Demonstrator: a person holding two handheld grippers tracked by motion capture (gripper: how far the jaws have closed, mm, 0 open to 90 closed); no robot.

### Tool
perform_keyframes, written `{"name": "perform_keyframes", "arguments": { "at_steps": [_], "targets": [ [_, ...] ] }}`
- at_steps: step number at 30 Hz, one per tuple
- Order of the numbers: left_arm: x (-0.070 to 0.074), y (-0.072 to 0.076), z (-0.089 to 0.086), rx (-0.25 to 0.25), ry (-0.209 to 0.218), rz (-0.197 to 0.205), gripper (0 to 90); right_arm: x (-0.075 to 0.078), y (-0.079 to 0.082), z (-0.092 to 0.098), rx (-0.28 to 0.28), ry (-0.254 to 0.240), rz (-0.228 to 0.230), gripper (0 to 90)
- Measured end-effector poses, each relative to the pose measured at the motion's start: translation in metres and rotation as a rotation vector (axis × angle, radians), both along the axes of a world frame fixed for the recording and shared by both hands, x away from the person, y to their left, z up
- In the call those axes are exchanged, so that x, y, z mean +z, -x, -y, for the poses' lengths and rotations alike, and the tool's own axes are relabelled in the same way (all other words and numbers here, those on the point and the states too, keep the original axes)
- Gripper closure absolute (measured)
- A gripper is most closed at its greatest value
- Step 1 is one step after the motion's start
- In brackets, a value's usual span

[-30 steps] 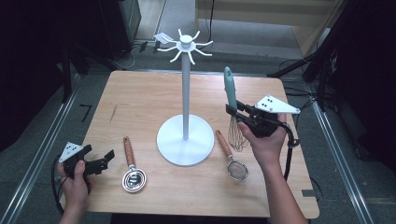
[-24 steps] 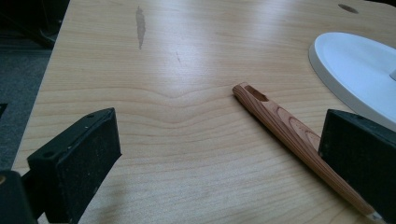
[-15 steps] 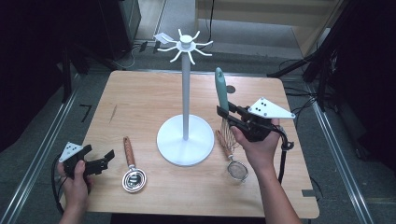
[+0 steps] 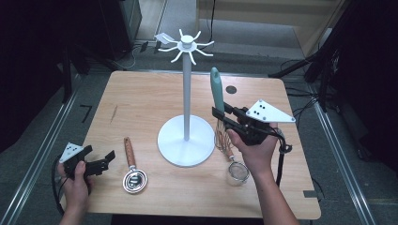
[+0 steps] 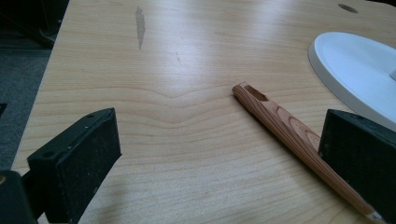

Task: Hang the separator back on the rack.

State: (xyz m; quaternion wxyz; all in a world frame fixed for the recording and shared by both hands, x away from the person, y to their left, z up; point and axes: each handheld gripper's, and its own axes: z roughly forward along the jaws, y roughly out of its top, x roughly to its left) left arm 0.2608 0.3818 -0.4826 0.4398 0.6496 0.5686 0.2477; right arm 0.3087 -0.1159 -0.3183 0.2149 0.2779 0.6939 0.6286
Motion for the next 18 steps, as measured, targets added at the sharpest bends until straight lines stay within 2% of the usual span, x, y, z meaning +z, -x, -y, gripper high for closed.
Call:
{"name": "perform_keyframes", "arguments": {
  "at_steps": [12,18],
  "targets": [
    [0.0,0.001,0.0,0.003,0.001,0.003,0.0,0.008,0.009,-0.008,0.023,-0.024,0.01,70.9],
    [0.0,0.0,0.0,0.004,0.001,0.002,0.0,0.014,0.012,-0.011,0.025,-0.027,0.029,70.9]
  ]
}}
